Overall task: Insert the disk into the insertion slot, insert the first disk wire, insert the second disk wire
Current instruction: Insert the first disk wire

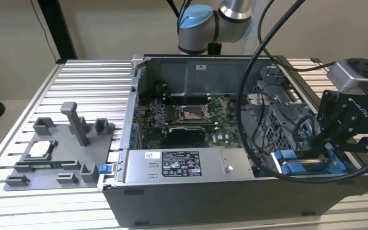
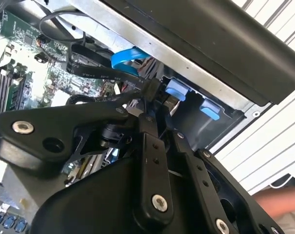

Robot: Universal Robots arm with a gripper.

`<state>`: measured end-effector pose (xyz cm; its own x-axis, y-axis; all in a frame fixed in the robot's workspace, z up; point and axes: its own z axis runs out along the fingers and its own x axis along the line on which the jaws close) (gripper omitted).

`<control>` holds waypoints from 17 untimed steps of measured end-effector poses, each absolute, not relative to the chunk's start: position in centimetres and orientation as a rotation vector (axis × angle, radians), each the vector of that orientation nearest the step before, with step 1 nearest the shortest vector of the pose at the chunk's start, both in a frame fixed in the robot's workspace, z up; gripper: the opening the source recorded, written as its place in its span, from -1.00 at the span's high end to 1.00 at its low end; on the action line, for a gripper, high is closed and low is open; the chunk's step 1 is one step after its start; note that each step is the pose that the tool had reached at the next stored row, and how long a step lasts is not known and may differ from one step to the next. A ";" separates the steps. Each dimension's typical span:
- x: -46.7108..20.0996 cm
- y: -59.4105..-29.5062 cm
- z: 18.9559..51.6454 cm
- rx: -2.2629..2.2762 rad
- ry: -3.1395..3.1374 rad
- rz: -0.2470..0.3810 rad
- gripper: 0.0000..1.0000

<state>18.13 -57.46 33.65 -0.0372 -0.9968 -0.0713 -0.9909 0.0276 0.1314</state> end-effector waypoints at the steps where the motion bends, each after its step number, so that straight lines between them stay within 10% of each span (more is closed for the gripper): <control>1: 18.1 -57.5 33.7 2.152 -2.223 -0.226 1.00; 17: 18.1 -57.6 33.1 2.155 -2.226 -0.233 1.00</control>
<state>18.12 -57.57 33.13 -0.0373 -0.9962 -0.0790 -0.9909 0.0267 0.1316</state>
